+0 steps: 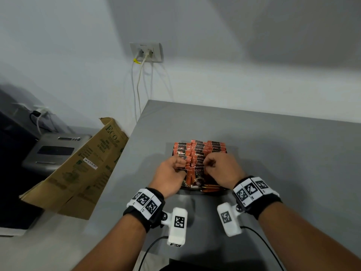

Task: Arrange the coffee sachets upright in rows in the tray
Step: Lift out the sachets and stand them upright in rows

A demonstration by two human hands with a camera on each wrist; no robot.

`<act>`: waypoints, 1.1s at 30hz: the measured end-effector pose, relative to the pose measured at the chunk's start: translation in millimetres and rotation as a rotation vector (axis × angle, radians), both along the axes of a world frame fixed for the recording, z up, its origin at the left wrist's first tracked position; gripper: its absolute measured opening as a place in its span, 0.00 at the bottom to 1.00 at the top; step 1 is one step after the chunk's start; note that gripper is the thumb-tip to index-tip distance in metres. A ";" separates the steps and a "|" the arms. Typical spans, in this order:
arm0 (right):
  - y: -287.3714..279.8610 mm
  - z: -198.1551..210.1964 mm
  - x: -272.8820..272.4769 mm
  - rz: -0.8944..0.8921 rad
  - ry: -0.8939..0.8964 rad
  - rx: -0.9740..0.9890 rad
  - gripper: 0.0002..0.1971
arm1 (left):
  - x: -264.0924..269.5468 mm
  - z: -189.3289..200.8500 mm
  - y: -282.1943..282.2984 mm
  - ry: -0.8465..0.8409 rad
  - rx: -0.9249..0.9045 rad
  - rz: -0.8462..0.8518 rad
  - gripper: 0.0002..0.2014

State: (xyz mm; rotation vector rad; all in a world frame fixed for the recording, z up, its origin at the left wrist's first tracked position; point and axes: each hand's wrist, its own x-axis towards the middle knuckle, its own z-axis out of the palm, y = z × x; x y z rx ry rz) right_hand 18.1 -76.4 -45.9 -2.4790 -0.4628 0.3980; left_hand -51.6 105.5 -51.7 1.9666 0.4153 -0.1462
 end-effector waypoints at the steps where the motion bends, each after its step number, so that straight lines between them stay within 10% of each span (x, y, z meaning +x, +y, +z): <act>1: -4.4 6.2 -1.7 -0.002 0.000 0.011 0.08 | -0.2 -1.1 0.9 -0.008 0.005 -0.005 0.15; 9: -31.3 17.5 -34.6 0.297 0.136 -0.200 0.21 | 1.3 -3.9 2.7 -0.044 0.041 -0.031 0.15; 21: -48.1 11.4 -31.7 0.151 0.002 0.007 0.10 | -4.5 0.6 -14.5 -0.091 -0.096 -0.070 0.16; 27: -52.9 30.8 -19.4 -0.158 0.166 0.540 0.09 | 1.1 7.8 -34.0 -0.089 -0.593 -0.068 0.34; 33: -20.8 48.2 -31.9 -0.201 0.328 0.761 0.04 | 17.3 33.2 -57.3 -0.013 -1.039 0.091 0.30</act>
